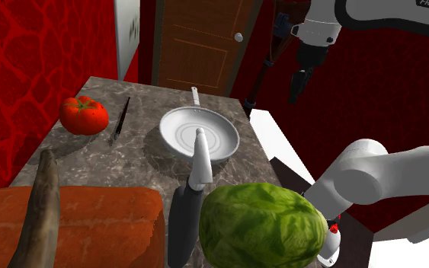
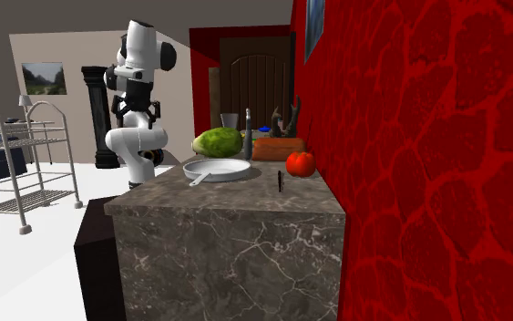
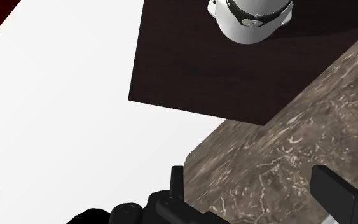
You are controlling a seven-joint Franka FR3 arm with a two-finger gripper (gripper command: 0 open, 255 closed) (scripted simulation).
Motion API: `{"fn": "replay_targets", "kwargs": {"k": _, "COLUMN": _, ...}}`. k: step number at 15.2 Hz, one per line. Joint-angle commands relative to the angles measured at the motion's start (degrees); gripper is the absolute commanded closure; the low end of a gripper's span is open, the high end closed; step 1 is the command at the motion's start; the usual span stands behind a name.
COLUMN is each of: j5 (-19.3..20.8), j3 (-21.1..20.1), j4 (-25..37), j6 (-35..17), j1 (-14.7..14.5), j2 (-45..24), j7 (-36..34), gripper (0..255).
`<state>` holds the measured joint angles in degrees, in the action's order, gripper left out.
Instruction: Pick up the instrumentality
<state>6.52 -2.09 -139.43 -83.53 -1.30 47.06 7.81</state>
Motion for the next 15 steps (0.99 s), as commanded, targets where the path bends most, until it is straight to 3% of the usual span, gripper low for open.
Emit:
{"fn": "replay_targets", "kwargs": {"k": 1, "j5": 0.0, "j3": 0.0, "j4": 0.0, "j6": 0.0, "j1": 0.0, "j2": 0.0, "j7": 0.0, "gripper": 0}}
{"fn": "replay_targets", "kwargs": {"k": 9, "j5": -8.42, "j3": -10.47, "j4": 2.52, "j6": -6.4, "j1": -0.58, "j2": -8.69, "j7": -17.27, "gripper": 0}}
{"fn": "replay_targets", "kwargs": {"k": 15, "j5": -11.57, "j3": -17.79, "j4": 7.91, "j6": -11.6, "j1": 0.08, "j2": -18.52, "j7": -29.95, "gripper": 0}}
